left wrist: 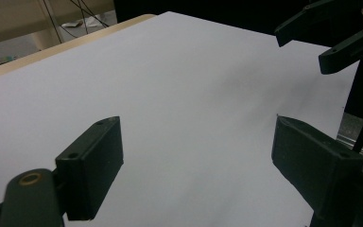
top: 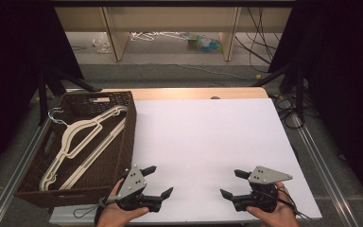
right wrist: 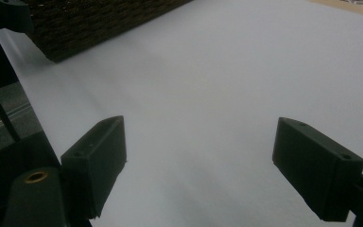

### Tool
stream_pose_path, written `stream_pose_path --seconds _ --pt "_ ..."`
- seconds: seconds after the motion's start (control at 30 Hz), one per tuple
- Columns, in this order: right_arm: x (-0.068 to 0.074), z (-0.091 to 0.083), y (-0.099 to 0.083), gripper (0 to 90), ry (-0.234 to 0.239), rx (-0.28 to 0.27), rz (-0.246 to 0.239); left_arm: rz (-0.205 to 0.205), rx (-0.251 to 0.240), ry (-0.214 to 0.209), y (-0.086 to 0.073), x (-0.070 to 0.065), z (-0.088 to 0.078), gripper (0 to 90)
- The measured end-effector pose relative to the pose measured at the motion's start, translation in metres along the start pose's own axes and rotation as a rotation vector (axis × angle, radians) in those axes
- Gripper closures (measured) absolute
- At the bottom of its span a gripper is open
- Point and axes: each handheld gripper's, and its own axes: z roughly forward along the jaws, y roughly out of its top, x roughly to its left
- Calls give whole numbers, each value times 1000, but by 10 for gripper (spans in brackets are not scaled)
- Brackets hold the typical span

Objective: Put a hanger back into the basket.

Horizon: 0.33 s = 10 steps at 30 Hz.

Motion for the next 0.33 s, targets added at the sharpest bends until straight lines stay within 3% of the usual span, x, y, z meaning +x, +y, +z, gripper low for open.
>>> stream_pose_path --seconds 0.33 --pt "-1 -1 0 191 -5 -4 0 1 3 -4 0 -1 0 172"
